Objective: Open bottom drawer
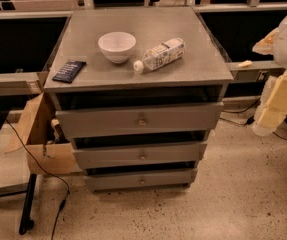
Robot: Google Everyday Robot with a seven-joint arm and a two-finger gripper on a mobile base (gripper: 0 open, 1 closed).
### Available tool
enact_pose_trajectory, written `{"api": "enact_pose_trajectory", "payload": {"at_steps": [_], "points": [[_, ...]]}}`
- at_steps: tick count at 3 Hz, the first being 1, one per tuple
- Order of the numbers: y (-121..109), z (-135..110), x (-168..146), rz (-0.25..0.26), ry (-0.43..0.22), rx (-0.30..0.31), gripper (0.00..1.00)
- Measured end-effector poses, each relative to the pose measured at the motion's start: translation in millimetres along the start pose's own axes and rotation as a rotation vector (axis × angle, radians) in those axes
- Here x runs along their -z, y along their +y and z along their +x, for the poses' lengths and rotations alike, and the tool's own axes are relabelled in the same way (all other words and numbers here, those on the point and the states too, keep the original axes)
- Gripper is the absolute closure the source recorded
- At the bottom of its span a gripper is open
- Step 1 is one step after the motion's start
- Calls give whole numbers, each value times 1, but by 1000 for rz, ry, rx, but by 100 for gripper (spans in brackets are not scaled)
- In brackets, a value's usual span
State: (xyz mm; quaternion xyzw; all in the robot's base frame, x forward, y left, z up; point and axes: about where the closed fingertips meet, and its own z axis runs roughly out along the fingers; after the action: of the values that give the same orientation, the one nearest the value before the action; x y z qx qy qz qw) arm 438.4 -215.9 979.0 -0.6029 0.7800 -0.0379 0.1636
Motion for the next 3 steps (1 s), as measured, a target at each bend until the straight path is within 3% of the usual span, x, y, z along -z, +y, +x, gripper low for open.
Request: {"api": "enact_pose_trajectory", "payload": {"at_steps": [2, 3], "points": [[0, -2, -11, 12, -25, -6, 0], [2, -5, -52, 13, -72, -29, 0]]}}
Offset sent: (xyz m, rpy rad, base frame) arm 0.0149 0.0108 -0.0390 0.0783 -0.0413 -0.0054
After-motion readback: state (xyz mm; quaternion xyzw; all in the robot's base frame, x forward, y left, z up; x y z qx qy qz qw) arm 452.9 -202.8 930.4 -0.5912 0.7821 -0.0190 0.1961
